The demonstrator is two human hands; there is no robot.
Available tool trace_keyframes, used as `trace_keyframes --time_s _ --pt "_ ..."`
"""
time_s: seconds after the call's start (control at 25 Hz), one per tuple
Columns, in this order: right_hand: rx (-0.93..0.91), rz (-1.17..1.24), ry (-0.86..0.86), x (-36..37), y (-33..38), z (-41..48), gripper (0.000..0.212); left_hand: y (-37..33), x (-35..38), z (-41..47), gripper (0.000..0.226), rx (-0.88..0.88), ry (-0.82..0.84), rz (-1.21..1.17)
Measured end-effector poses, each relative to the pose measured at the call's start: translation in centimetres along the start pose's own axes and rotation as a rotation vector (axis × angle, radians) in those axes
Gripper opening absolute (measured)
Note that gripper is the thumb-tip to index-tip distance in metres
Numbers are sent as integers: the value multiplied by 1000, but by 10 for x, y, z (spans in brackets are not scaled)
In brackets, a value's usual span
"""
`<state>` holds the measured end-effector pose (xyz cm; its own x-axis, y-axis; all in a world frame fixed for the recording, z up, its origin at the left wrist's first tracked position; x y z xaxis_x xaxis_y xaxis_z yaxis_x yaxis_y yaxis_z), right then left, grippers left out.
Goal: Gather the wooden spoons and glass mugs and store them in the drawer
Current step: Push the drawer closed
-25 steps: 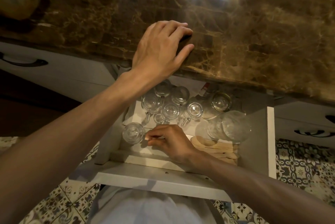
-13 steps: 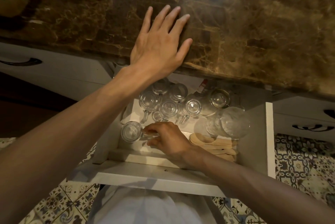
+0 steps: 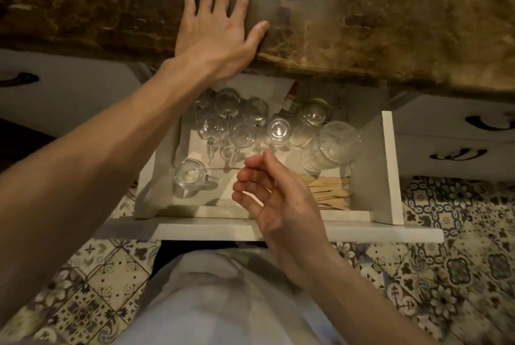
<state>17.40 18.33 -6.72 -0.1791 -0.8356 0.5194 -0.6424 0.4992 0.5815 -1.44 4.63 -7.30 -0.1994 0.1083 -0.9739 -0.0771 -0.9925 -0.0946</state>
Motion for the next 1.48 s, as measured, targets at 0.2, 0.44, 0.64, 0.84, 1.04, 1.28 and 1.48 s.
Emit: trace_keyframes --time_s 0.2,0.44,0.64,0.84,1.04,1.28,1.48 --pt "164 159 -85 -15 -24 -41 23 -11 -1 -4 68 10 -11 -9" --pt "498 193 -441 -43 -64 -63 22 -12 -3 -9 68 -1 -28 -8" --pt "555 474 -703 -56 -85 -59 18 -14 -1 -13 68 6 -23 -14" --pt "462 636 -738 -62 -85 -45 36 -14 -1 -12 68 6 -33 -24" --pt "457 683 -770 -58 -80 -40 46 -11 0 -13 68 12 -37 -20" --pt "501 707 -821 -59 -76 -39 45 -16 -1 -16 68 31 -8 -24" --pt "520 695 -835 -56 -70 -36 44 -18 -4 -16 67 22 19 -22"
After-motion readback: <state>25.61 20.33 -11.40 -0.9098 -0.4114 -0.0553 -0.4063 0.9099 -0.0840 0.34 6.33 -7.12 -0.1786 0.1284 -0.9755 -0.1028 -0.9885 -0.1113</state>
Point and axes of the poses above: each hand's wrist, its own z-axis towards the middle knuckle, its own x-axis out of the palm, y = z × x, the point moved 3 cm from there along z, towards the middle knuckle, and after that the axes turned 8 degrees about -y, right-handed, at the moved point
